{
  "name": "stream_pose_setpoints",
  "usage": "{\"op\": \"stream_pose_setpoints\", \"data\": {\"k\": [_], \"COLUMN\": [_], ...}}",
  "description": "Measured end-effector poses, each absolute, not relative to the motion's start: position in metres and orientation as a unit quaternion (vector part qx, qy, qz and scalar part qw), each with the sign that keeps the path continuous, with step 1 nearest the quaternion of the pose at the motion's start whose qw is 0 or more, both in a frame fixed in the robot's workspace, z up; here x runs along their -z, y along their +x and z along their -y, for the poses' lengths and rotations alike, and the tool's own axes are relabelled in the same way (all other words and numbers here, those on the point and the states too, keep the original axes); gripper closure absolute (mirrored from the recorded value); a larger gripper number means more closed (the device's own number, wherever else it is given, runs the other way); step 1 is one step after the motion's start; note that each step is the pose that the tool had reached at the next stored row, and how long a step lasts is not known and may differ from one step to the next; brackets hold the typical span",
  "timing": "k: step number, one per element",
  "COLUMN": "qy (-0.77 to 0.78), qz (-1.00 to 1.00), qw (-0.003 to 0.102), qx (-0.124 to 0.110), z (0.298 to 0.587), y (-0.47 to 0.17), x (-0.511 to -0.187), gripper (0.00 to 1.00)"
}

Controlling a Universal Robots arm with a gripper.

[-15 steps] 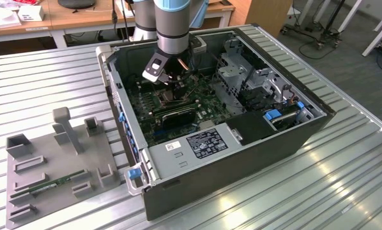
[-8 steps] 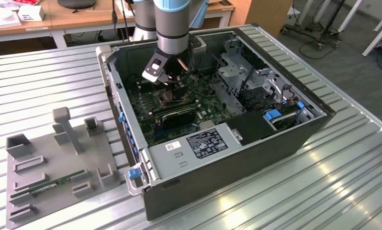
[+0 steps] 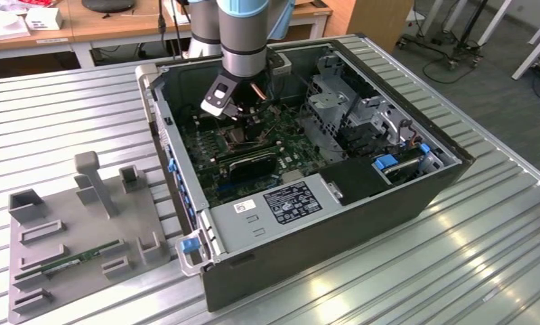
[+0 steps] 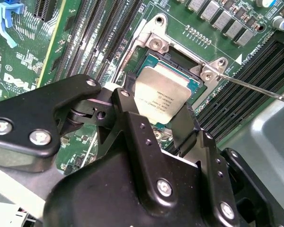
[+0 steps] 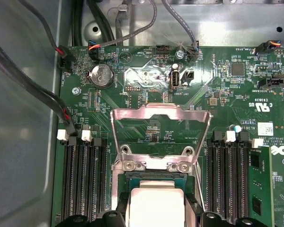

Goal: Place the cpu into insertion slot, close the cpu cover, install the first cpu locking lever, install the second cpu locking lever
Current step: 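Place the cpu into insertion slot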

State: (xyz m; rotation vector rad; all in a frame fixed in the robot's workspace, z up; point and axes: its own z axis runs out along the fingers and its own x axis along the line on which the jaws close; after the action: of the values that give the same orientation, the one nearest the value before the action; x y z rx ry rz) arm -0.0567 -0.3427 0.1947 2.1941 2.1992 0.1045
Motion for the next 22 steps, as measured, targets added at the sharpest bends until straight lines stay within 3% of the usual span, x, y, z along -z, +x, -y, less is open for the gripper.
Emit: {"op": "stream_pose_setpoints", "data": {"k": [22], "qy": [0.709], "qz": [-0.704], "qw": [0.017], "qx": [-0.034], "z": [0.3419], "y": [-0.0567], "x": [-0.1929], "gripper": [0.46]}}
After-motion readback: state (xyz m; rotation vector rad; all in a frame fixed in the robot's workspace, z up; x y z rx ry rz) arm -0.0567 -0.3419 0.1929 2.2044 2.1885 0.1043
